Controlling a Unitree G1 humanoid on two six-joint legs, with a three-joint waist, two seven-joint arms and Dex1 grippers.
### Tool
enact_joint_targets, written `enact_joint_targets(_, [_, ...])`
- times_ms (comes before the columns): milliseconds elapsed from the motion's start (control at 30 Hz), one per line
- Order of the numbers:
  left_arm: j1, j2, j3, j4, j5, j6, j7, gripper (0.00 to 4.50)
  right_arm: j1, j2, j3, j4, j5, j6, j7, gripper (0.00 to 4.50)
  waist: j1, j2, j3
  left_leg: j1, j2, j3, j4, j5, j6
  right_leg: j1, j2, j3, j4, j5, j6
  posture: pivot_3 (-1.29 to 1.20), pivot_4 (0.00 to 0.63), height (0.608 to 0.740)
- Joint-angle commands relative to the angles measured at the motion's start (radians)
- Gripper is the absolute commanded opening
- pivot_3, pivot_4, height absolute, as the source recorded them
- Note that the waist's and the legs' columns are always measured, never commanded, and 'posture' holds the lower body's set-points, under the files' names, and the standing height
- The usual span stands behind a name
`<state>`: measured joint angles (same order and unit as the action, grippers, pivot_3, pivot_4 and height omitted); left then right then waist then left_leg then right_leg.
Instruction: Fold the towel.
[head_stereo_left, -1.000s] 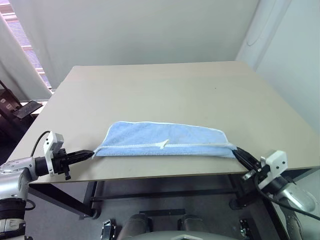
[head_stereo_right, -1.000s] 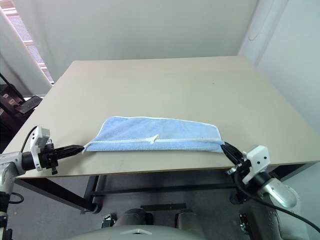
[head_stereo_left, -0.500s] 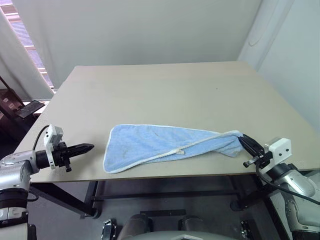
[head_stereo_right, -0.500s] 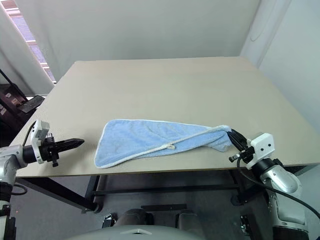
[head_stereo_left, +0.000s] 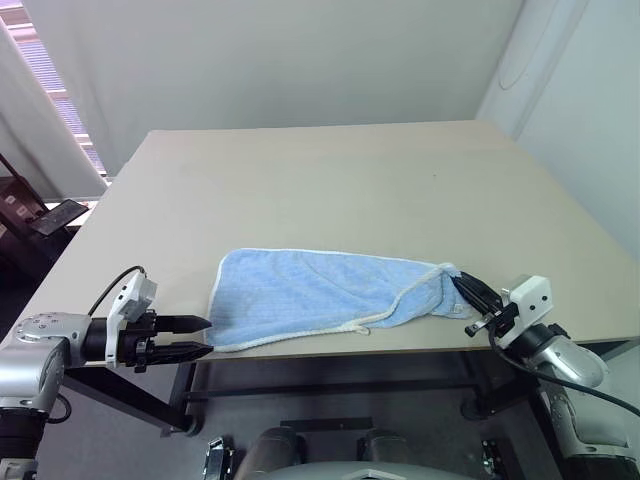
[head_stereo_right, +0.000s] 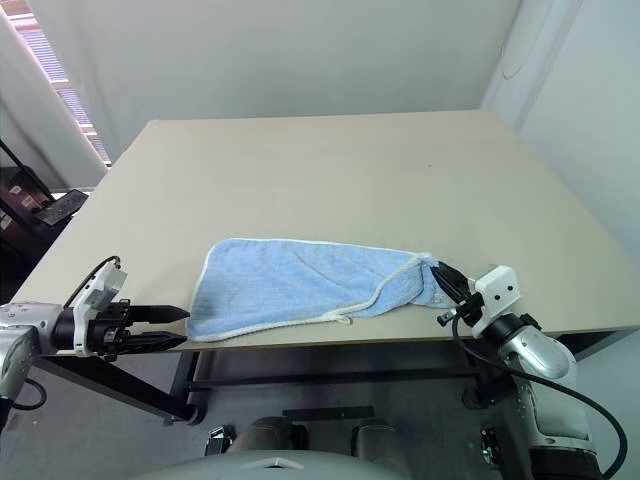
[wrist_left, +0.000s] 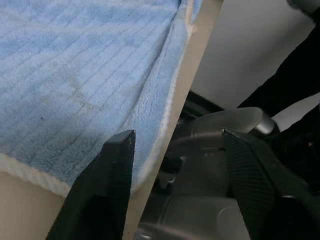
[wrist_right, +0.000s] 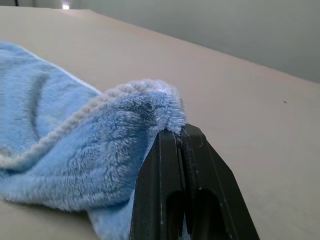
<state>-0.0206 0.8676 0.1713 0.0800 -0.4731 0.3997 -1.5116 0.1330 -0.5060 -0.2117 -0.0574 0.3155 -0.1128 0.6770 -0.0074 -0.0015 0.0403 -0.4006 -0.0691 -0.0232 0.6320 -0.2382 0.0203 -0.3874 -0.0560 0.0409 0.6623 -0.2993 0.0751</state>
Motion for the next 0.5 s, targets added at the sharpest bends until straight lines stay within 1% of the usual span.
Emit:
enact_joint_targets(33, [-0.022, -0.010, -0.028, -0.008, 0.032, -0.063, 0.030, 2.70, -0.030, 0.001, -0.004, -0.005, -0.018, -0.002, -0.021, 0.00, -0.002, 0.000, 0.000, 0.002, 0.000, 0.000, 0.000, 0.000, 0.000, 0.000, 0.000, 0.000, 0.000, 0.000, 0.000, 0.00, 0.000, 0.736])
enact_joint_targets(167, [-0.023, -0.027, -0.088, 0.064, 0.088, -0.159, 0.013, 2.70, -0.041, 0.005, 0.005, 0.013, -0.043, -0.008, -0.036, 0.00, -0.004, 0.000, 0.000, 0.008, 0.000, 0.001, -0.001, 0.000, 0.000, 0.005, -0.001, 0.000, -0.001, 0.000, 0.000, 0.00, 0.000, 0.736])
enact_joint_targets(300, [-0.035, -0.029, -0.136, 0.155, 0.139, -0.262, 0.000, 2.70, -0.042, 0.005, 0.009, 0.021, -0.055, -0.013, -0.036, 0.00, -0.004, 0.000, 0.000, 0.008, 0.000, 0.001, -0.002, 0.000, 0.000, 0.003, 0.000, 0.000, -0.001, -0.001, 0.000, 0.00, 0.000, 0.736])
enact_joint_targets(500, [-0.137, -0.070, -0.180, 0.365, 0.211, -0.407, 0.019, 2.70, -0.055, 0.017, 0.013, 0.032, -0.070, -0.015, -0.051, 0.00, 0.002, 0.000, 0.000, 0.007, 0.000, 0.001, -0.001, 0.000, 0.000, 0.003, -0.001, 0.000, -0.001, -0.001, 0.000, 0.00, 0.000, 0.736])
